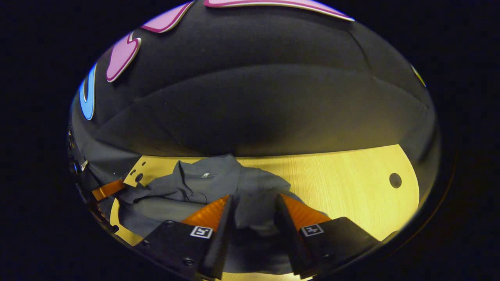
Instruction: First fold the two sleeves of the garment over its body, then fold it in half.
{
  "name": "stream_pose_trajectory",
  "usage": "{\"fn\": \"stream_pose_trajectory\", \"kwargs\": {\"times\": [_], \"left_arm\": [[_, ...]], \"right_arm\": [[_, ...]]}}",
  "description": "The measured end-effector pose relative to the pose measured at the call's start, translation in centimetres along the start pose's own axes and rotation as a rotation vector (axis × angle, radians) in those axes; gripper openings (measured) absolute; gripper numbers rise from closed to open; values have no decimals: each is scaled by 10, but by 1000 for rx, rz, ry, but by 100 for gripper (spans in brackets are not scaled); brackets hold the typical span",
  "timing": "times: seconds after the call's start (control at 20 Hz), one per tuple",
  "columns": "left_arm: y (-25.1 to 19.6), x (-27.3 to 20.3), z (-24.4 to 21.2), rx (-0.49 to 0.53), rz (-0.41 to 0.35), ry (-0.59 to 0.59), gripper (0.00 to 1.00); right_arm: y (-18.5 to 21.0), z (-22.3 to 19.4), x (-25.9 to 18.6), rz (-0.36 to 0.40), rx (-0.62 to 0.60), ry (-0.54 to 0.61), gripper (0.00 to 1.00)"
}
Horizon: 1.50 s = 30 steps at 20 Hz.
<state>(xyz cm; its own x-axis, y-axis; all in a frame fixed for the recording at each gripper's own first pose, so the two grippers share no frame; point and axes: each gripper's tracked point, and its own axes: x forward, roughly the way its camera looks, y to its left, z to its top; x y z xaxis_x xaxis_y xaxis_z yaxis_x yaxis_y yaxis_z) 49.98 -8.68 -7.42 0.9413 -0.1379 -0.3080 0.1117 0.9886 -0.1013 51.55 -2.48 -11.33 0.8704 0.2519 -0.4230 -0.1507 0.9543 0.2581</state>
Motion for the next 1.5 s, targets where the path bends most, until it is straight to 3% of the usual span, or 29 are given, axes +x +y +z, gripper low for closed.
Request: {"fn": "stream_pose_trajectory", "kwargs": {"times": [0.1, 0.15, 0.2, 0.25, 0.45, 0.75, 0.95, 1.25, 1.5], "left_arm": [[-4, -17, 12, 15, 5, -21, 60], [-6, -29, 18, 28, 16, -30, 77], [-10, -39, 24, 35, 23, -40, 74], [-15, -52, 30, 35, 26, -58, 83], [-30, -113, 52, 50, 51, -152, 95], [-45, -212, 51, 145, 97, -245, 96], [-59, -270, 24, 112, 40, -233, 96], [-68, -356, -21, 78, -14, -254, 96], [-58, -417, -69, 126, -43, -264, 96]], "right_arm": [[-3, 10, -16, -3, 17, -16, 77], [-5, 11, -22, -4, 19, -28, 100], [-9, 15, -31, -14, 15, -41, 100], [-12, 17, -41, -21, 6, -56, 99], [-25, 30, -91, -53, -61, -143, 99], [-28, 25, -179, -81, -49, -227, 99], [-18, 4, -248, -107, -82, -267, 99], [28, -71, -349, -91, -101, -251, 99], [56, -134, -406, -58, -34, -203, 99]]}}
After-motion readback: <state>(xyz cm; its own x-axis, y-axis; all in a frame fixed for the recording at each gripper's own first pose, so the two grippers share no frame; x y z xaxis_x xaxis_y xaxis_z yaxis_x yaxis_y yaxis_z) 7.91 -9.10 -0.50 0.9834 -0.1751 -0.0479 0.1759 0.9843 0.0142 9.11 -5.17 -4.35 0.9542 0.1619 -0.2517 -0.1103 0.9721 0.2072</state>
